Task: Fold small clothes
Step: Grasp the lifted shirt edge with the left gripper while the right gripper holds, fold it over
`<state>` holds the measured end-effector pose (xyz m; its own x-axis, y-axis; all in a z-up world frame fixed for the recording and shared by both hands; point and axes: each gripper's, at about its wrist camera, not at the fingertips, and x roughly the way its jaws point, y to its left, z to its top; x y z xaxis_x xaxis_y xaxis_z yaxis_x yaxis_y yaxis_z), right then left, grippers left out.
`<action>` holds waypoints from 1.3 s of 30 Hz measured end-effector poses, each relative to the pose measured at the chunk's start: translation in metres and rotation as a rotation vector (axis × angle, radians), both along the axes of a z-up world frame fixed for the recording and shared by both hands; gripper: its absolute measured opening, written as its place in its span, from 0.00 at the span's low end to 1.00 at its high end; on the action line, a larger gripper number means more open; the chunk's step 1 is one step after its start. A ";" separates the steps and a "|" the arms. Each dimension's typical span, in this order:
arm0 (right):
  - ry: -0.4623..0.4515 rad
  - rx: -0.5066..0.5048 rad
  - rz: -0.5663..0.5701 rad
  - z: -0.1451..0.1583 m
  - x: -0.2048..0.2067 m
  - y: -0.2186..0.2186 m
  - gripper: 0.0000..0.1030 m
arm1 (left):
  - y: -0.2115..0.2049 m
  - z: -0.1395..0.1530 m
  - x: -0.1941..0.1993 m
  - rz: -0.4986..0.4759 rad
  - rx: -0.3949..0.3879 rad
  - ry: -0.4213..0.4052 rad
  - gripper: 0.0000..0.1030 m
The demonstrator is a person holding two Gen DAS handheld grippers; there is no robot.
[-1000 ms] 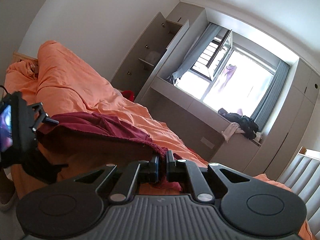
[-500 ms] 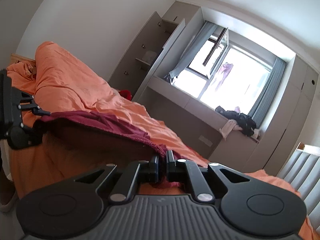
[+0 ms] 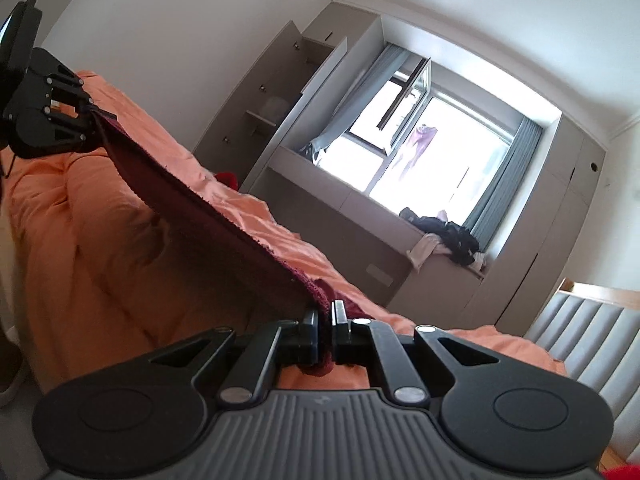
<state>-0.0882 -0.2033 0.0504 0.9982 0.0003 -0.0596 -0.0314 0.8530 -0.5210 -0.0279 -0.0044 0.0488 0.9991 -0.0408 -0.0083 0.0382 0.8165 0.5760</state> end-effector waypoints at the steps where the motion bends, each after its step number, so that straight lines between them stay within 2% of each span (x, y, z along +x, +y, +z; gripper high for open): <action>1: -0.008 0.003 -0.003 0.002 -0.008 0.001 0.05 | -0.001 0.000 -0.010 -0.004 0.011 -0.010 0.05; 8: -0.078 0.014 -0.017 0.025 -0.053 0.001 0.05 | 0.002 0.023 -0.060 -0.047 -0.007 -0.015 0.05; 10: -0.104 0.012 -0.015 0.031 -0.053 0.001 0.05 | 0.004 0.035 -0.058 -0.056 -0.015 -0.016 0.05; 13: -0.148 0.033 -0.013 0.042 -0.035 -0.006 0.06 | 0.002 0.055 -0.041 -0.068 -0.066 -0.011 0.05; 17: -0.209 0.078 -0.041 0.061 0.017 -0.021 0.06 | -0.011 0.079 0.007 -0.049 -0.077 -0.029 0.06; 20: -0.233 0.084 -0.085 0.072 0.071 -0.028 0.06 | -0.027 0.096 0.063 -0.029 -0.072 -0.012 0.06; 24: -0.219 0.079 -0.149 0.078 0.150 -0.034 0.06 | -0.040 0.114 0.135 -0.013 -0.082 0.044 0.06; 27: -0.185 0.093 -0.198 0.071 0.202 -0.035 0.06 | -0.047 0.118 0.185 0.018 -0.094 0.093 0.07; 33: -0.096 0.140 -0.226 0.047 0.281 -0.037 0.06 | -0.063 0.100 0.263 0.086 -0.102 0.132 0.07; 39: 0.015 0.140 -0.193 0.023 0.341 -0.044 0.07 | -0.057 0.069 0.344 0.138 -0.158 0.262 0.08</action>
